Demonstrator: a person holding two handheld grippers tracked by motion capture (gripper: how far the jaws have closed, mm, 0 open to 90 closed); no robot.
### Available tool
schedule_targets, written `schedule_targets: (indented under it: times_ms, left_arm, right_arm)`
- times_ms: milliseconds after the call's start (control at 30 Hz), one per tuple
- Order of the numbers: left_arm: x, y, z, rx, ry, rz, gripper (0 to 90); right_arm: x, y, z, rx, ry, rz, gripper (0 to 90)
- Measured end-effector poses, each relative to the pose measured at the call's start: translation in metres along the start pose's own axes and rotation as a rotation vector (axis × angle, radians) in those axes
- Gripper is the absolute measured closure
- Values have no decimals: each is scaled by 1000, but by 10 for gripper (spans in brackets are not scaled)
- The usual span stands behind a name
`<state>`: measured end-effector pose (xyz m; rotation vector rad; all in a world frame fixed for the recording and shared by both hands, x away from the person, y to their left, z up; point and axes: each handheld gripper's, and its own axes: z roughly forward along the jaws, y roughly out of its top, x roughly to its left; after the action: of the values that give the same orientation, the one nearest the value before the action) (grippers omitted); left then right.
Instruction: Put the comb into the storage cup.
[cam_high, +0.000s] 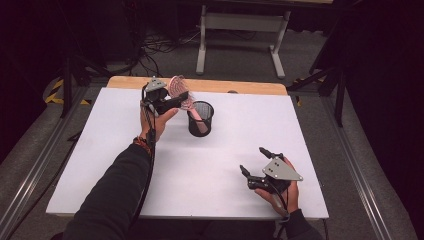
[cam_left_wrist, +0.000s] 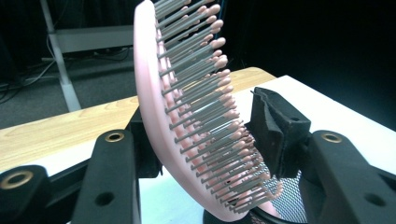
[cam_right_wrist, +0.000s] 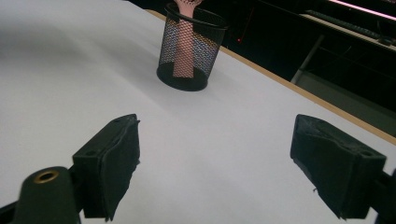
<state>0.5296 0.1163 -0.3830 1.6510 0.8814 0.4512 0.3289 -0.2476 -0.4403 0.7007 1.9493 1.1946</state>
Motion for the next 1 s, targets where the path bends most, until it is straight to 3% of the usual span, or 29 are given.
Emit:
schedule_targets:
  times_ms: [367, 467, 633, 800, 867, 933, 1000]
  left_arm:
    - [-1, 6, -7, -2, 19, 32, 435]
    - [-4, 10, -11, -5, 45, 71, 397]
    - [-8, 14, -14, -6, 64, 101, 366]
    - [-11, 19, -18, -8, 91, 136, 282]
    - [-12, 20, -19, -15, 63, 139, 222]
    - [-14, 21, -19, -11, 70, 156, 158]
    - [-15, 21, -20, -16, 51, 164, 113]
  right_arm:
    - [1, 0, 0, 0, 1, -6, 167]
    - [1, 1, 0, 1, 1, -6, 167]
    - [2, 1, 0, 1, 0, -8, 168]
    - [2, 1, 0, 6, 1, -13, 168]
    - [2, 1, 0, 5, 0, -13, 167]
    - [2, 1, 0, 5, -2, -13, 166]
    - [2, 1, 0, 5, -2, -13, 166]
